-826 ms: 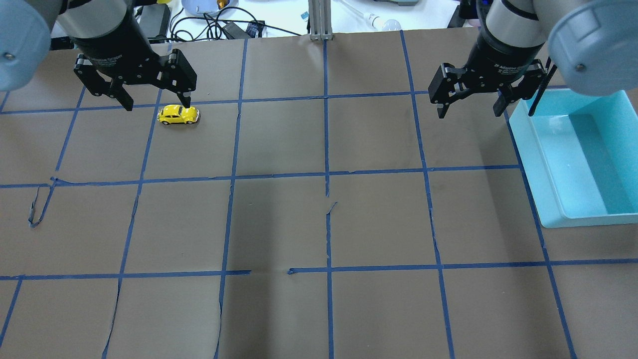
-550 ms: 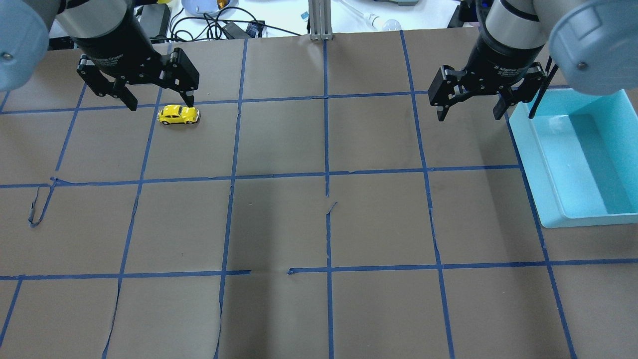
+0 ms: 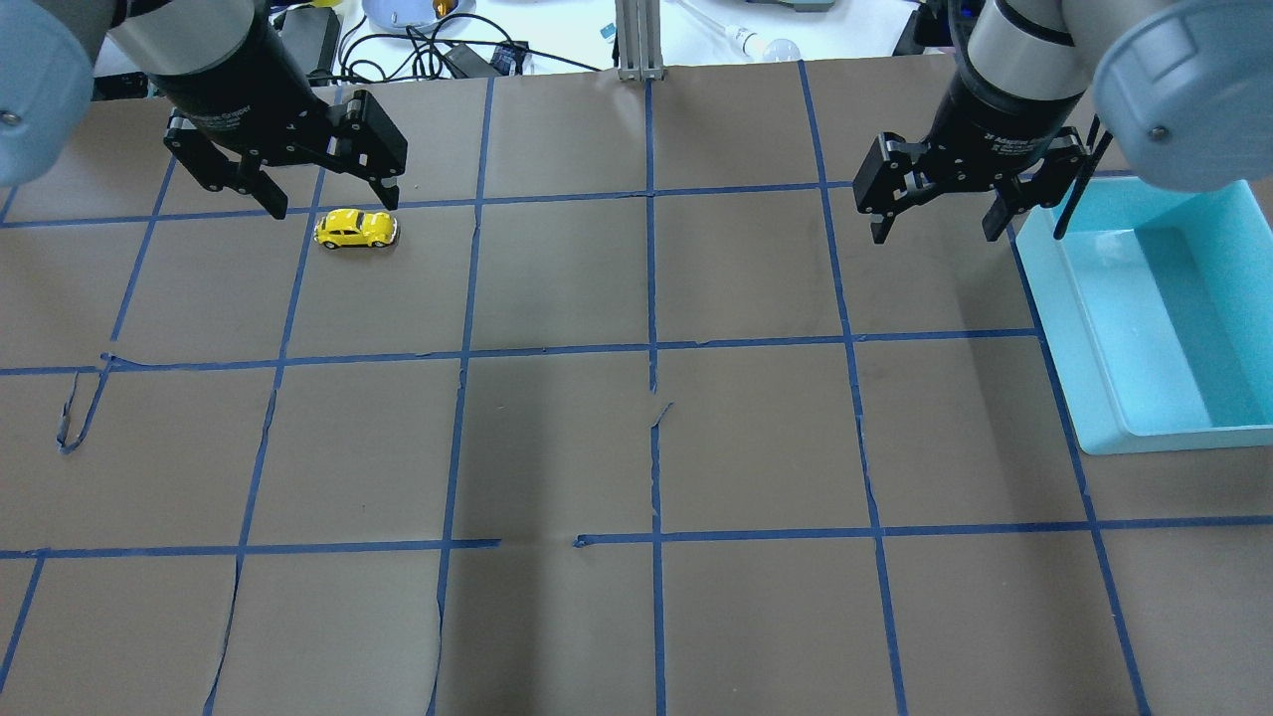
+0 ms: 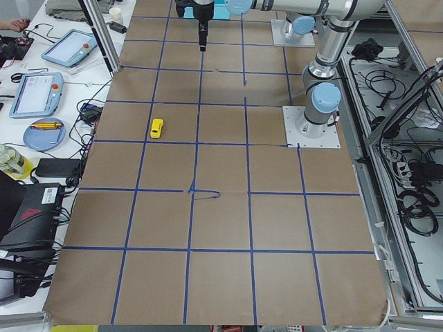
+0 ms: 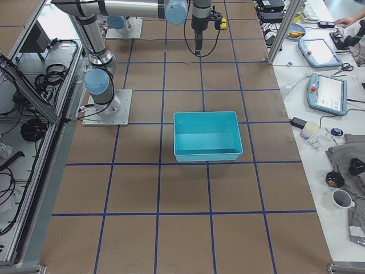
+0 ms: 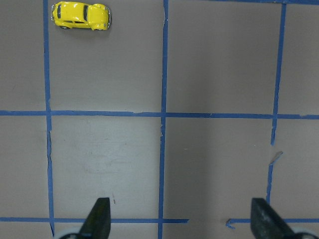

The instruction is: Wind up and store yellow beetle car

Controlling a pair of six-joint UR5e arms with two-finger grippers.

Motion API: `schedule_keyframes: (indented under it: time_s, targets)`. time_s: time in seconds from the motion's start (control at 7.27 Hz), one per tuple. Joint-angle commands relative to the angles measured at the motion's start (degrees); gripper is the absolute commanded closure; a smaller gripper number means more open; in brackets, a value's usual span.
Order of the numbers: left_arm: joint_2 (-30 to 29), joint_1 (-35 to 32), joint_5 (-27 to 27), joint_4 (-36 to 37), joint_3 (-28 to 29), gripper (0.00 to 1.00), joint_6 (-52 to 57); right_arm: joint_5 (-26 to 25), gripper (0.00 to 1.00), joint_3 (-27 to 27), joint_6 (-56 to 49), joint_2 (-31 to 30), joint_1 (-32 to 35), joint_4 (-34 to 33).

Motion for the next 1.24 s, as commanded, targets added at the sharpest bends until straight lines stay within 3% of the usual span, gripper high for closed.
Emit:
schedule_keyframes:
  time_s: [0.0, 0.14, 0.41, 0.55, 1.1]
  targets:
    - [1.0, -0.4, 0.2, 0.8, -2.6, 0.00, 0.3, -0.1, 0.00, 0.0, 0.0, -0.1, 0.0, 0.2]
    - [0.6, -0.4, 2.8, 1.1, -2.5, 0.00, -0.5, 0.0, 0.00, 0.0, 0.0, -0.1, 0.0, 0.2]
    - [-0.5, 0.3, 2.3, 2.5, -0.9, 0.00, -0.5, 0.0, 0.00, 0.0, 0.0, -0.1, 0.0, 0.2]
    - [-1.4, 0.4, 2.2, 8.3, -0.4, 0.00, -0.4, 0.0, 0.00, 0.0, 0.0, -0.1, 0.0, 0.3]
    - [-0.3, 0.7, 2.8, 7.1, -1.1, 0.00, 0.1, 0.1, 0.00, 0.1, 0.0, 0.1, 0.0, -0.4]
